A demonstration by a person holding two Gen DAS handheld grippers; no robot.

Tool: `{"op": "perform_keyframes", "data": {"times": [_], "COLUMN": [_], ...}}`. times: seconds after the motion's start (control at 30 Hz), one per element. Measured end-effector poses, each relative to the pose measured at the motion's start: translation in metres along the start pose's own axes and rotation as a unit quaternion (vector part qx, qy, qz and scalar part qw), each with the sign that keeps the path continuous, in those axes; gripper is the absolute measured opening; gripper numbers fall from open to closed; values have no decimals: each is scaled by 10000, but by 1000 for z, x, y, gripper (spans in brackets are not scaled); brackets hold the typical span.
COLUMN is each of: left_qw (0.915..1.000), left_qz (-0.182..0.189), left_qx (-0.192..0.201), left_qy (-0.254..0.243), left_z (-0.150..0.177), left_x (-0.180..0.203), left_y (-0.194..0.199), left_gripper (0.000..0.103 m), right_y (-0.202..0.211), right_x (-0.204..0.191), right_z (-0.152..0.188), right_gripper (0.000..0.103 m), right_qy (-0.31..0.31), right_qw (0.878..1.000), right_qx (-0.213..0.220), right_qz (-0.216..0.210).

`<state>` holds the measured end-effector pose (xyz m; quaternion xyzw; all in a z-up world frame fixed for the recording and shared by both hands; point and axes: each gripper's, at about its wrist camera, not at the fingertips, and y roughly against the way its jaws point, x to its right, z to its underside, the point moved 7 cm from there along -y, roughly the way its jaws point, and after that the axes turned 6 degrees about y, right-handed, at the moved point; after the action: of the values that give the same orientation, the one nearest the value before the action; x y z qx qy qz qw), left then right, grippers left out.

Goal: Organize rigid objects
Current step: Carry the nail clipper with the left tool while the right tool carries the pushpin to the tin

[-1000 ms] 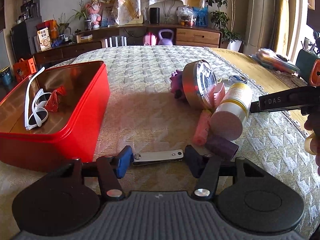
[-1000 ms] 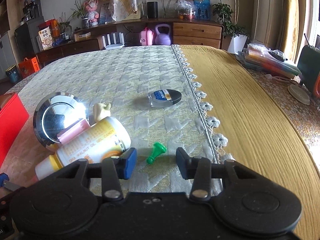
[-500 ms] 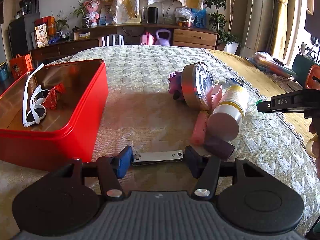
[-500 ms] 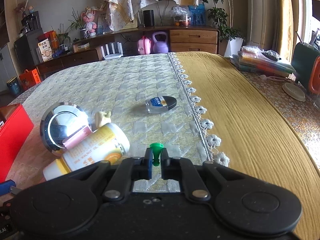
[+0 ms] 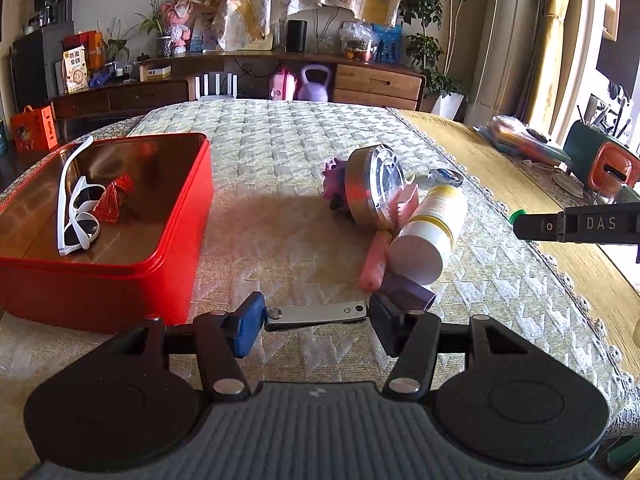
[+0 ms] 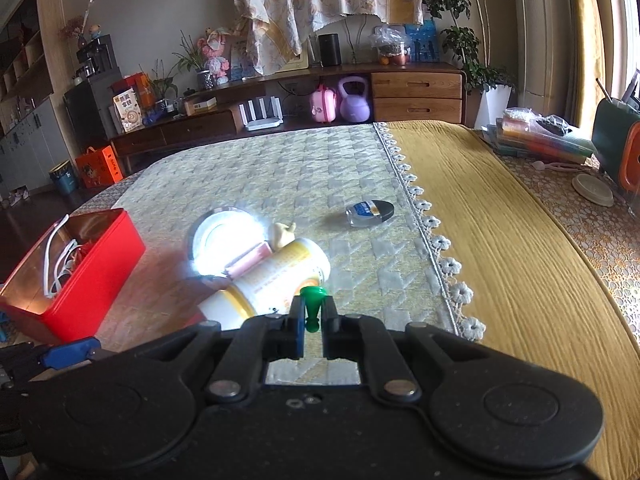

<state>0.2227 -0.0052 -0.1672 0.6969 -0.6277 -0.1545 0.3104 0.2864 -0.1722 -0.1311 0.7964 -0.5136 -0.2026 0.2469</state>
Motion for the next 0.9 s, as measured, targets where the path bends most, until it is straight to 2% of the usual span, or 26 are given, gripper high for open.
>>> {"op": "perform_keyframes", "data": {"times": [0.43, 0.6, 0.9], "left_qw": [9996, 9988, 9980], "left_qz": [92, 72, 41], "left_qx": [218, 433, 535], "left_qy": [144, 227, 343], "left_z": [-26, -47, -68], "left_x": [-16, -34, -68], "left_y": [41, 58, 75], "left_gripper": [57, 57, 57], "right_y": [38, 45, 46], "right_x": [-49, -71, -117], "right_z": [-18, -26, -40], "right_gripper": [7, 7, 7], "right_qy": [249, 379, 580], "right_qw": [9982, 9966, 9934], "right_qx": [271, 351, 386], "right_qz": [-468, -638, -913]}}
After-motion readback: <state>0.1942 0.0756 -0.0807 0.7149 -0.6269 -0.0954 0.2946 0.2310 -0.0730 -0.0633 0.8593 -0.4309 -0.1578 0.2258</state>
